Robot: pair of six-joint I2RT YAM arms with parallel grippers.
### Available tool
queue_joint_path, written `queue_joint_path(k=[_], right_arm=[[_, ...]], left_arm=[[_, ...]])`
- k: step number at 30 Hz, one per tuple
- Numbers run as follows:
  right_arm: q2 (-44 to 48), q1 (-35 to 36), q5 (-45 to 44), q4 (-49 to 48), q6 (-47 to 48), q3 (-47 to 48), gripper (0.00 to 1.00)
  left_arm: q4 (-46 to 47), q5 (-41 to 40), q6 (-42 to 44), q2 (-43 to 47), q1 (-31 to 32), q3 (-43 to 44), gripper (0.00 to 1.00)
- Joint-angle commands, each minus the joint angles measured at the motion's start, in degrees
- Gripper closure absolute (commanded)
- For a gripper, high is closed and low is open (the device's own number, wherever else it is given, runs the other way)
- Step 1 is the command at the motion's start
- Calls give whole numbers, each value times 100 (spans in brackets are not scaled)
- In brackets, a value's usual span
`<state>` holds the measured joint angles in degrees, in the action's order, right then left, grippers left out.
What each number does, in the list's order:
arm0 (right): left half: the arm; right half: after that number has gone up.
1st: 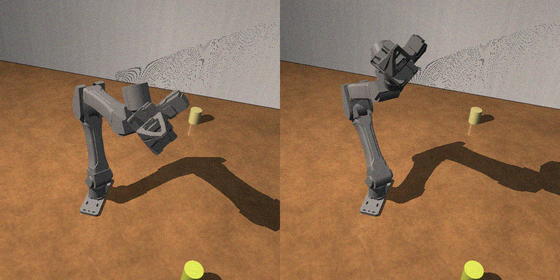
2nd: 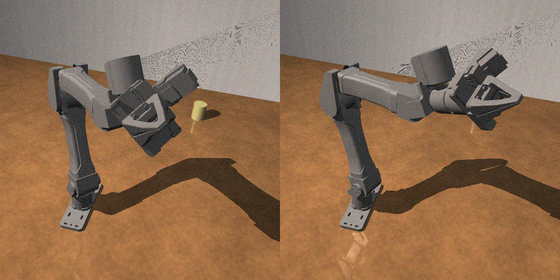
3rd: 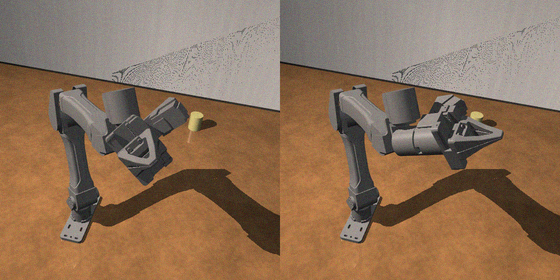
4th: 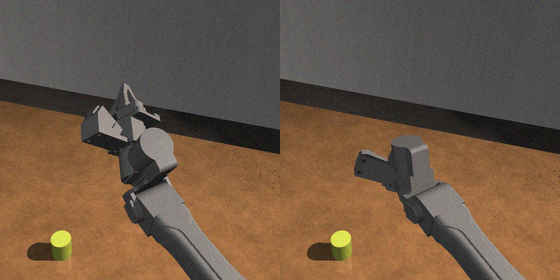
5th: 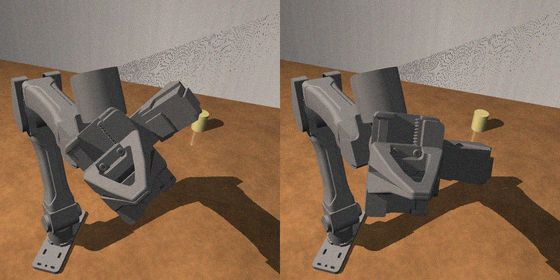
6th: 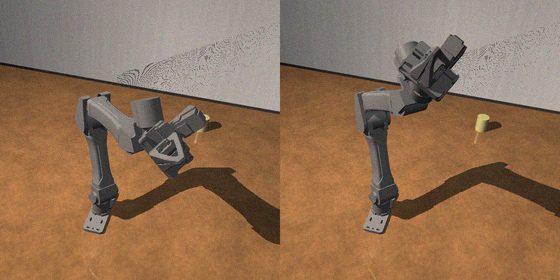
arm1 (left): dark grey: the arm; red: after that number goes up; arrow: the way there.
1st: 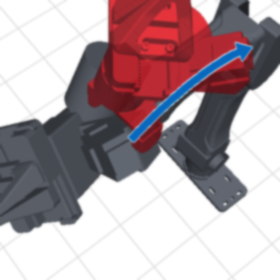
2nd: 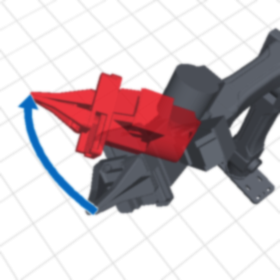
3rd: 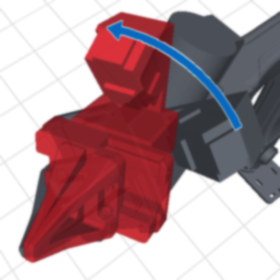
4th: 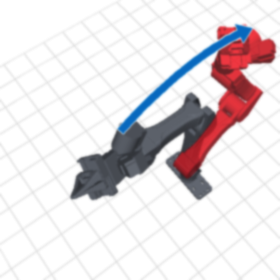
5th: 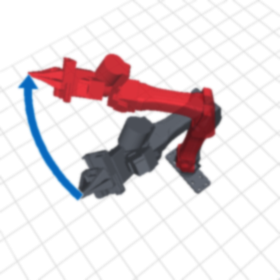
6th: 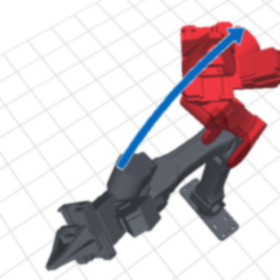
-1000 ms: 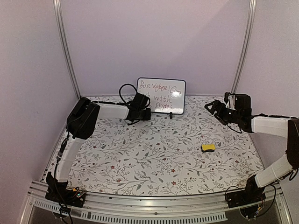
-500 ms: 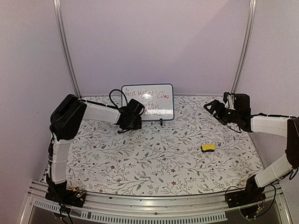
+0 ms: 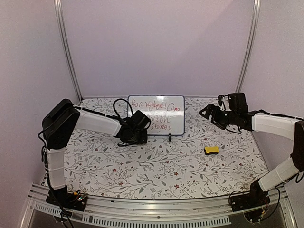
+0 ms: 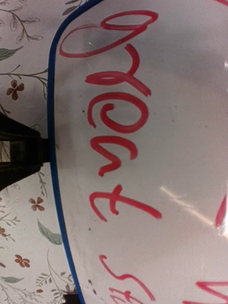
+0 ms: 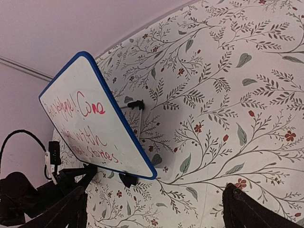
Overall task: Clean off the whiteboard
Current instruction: Move the whiteboard to the center of the board, then move the whiteboard eraser to the center of the board.
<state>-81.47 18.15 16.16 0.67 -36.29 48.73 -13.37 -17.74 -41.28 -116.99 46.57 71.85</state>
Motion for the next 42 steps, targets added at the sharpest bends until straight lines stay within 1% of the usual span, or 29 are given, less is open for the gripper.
queue_joint_path(k=[1,4,5,7,10,15,18,21,24,27,30,33,36,38,42], right_arm=[[210,199,-318,625,-8,94,3],[269,288,-413,798,-22,93,2],[271,299,-432,844,-26,88,1],[300,322,-455,917,-50,56,1],[352,367,-448,990,-150,-15,1],[444,438,-493,1173,-327,-94,1],[474,458,-449,1348,-453,-165,1],[474,484,-301,1416,-560,-328,1],[470,490,-264,1354,-669,-537,1],[341,488,-218,1397,-656,-555,1],[169,488,-167,1541,-451,-418,1],[-100,492,-239,2001,90,-5,1],[-371,488,-702,2590,501,281,1],[-377,488,-929,2687,559,215,1],[-196,488,-1094,2502,265,-135,1]], left_arm=[[-93,500,-97,206,167,-102,100],[-11,533,-130,297,179,-188,100],[18,529,-150,331,182,-222,97],[44,545,-175,401,178,-285,84],[34,614,-213,497,178,-336,69],[129,671,-264,732,216,-523,52],[193,611,-279,935,274,-649,38],[323,588,-215,1187,316,-789,32],[653,652,-89,1427,360,-972,28],[983,782,89,1550,400,-1043,19],[1073,845,301,1503,454,-936,11],[1017,815,406,1460,501,-834,8],[989,770,415,1493,506,-861,8],[985,723,420,1544,509,-895,8],[979,599,451,1644,507,-940,8]])
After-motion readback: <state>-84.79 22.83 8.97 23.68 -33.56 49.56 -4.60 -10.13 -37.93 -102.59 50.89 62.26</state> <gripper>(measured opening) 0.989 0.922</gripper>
